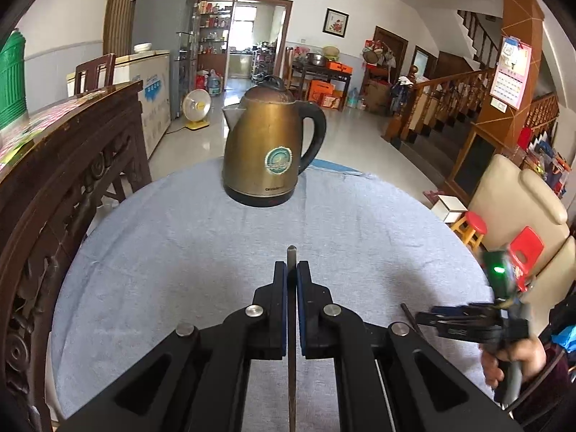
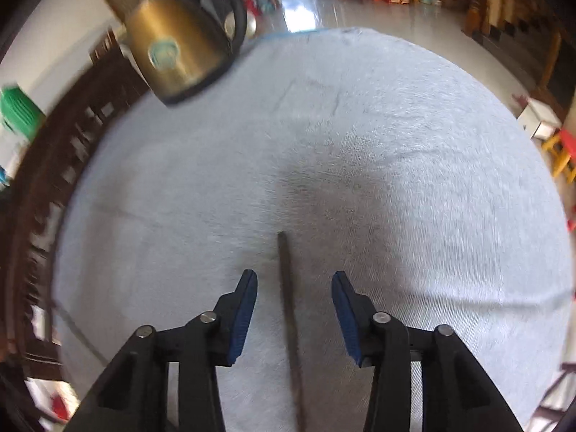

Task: Organize utensils
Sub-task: 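Lift both held chopsticks upright and carry them toward the holder cup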

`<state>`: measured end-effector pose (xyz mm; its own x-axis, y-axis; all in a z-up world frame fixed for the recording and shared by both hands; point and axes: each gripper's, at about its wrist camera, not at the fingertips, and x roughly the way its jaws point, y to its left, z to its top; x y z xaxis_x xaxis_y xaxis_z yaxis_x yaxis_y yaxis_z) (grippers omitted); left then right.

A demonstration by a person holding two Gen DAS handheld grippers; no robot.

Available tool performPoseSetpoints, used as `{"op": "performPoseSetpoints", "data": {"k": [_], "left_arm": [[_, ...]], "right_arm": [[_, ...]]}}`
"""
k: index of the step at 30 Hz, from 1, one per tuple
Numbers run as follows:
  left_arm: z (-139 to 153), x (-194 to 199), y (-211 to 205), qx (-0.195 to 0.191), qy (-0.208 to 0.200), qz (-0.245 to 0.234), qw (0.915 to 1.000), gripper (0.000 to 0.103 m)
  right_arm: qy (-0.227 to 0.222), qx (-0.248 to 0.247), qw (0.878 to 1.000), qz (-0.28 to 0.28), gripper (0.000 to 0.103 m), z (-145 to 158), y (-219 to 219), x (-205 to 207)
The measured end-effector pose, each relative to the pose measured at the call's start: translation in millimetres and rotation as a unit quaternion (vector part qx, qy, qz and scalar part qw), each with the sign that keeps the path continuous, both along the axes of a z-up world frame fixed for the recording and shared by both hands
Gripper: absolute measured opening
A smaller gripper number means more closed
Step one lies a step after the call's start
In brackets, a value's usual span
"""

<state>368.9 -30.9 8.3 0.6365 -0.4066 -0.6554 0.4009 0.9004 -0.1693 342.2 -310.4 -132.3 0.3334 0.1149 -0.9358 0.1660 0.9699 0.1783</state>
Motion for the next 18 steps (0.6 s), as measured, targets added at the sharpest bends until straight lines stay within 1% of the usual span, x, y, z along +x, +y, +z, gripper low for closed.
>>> {"op": "performPoseSetpoints", "data": {"k": [1, 2, 6, 9, 10, 11, 12, 15, 18], "left_arm": [[0, -1, -2, 0.004, -0.001, -0.004, 1.0, 0.005], [1, -2, -3, 0.006, -0.002, -0.006, 1.0, 0.005], [4, -6, -5, 0.008, -0.001, -0.019, 0.9998, 0.005], [5, -7, -4, 0.005, 0.003, -0.026, 0.9996, 0.005], [7, -9, -5, 0.005, 0.004, -0.028, 0.9996, 0.005], [8, -10, -5, 0.007, 0.004, -0.029, 0.9996, 0.005], [9, -12, -5, 0.01, 0.003, -0.03, 0.9995, 0.005], [14, -18, -4, 0.012, 0.003, -0.031, 0.9994, 0.005], [19, -24, -2, 0.011, 0.001, -0.029, 0.9995, 0.005]], "right_arm": [[0.018, -0.008, 1.0, 0.014, 0.036, -3, 5, 9], [0.046, -0.021, 0.998, 0.022, 0.035, -8, 10, 19], [0.1, -0.062, 0.992, 0.039, 0.035, -12, 21, 46], [0.127, -0.074, 0.988, 0.045, 0.031, -12, 28, 56], [0.129, -0.072, 0.988, 0.05, 0.024, -11, 30, 58], [0.13, -0.072, 0.987, 0.054, 0.014, -10, 33, 59], [0.13, -0.074, 0.987, 0.056, 0.008, -10, 36, 61], [0.12, -0.07, 0.989, 0.052, 0.006, -7, 39, 59], [0.096, -0.05, 0.994, 0.034, 0.006, 0, 33, 40]]}}
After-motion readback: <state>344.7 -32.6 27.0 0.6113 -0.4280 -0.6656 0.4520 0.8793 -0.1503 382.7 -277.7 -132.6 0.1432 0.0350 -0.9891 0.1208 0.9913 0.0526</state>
